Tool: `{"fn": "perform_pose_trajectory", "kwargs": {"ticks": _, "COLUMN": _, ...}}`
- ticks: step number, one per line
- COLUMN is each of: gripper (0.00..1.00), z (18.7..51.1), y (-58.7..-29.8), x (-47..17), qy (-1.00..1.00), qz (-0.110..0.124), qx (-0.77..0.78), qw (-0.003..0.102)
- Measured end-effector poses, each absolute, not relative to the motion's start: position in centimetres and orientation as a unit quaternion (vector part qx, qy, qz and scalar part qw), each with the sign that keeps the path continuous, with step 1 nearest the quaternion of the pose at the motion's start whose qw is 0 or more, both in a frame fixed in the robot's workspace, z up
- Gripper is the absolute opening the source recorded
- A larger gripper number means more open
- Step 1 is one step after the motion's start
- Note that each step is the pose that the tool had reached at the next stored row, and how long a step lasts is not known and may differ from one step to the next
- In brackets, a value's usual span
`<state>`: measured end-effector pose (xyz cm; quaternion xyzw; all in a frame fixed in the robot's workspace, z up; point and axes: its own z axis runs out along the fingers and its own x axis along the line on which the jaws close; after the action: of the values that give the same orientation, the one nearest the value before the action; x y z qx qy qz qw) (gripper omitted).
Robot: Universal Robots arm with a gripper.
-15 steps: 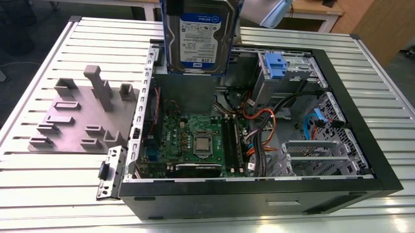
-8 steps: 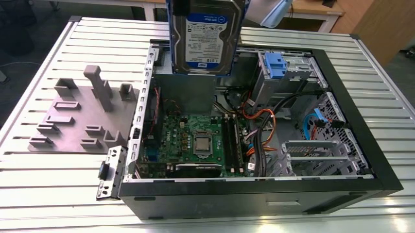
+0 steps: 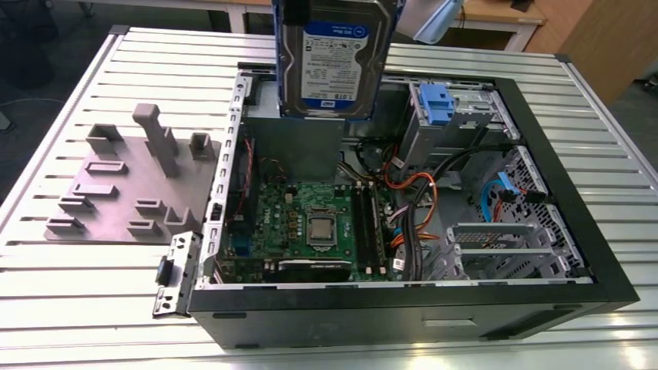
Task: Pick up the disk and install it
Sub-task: 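Pick up the disk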
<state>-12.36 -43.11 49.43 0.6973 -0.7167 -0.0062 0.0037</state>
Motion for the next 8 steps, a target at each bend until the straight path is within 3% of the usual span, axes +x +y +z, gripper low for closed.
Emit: {"fn": "perform_pose_trajectory", "kwargs": {"ticks": 8, "gripper": 0.36, "z": 49.44, "y": -43.11, "x": -11.63, "qy": -0.717, "qz": -0.006, "qx": 0.697, "qw": 0.004}}
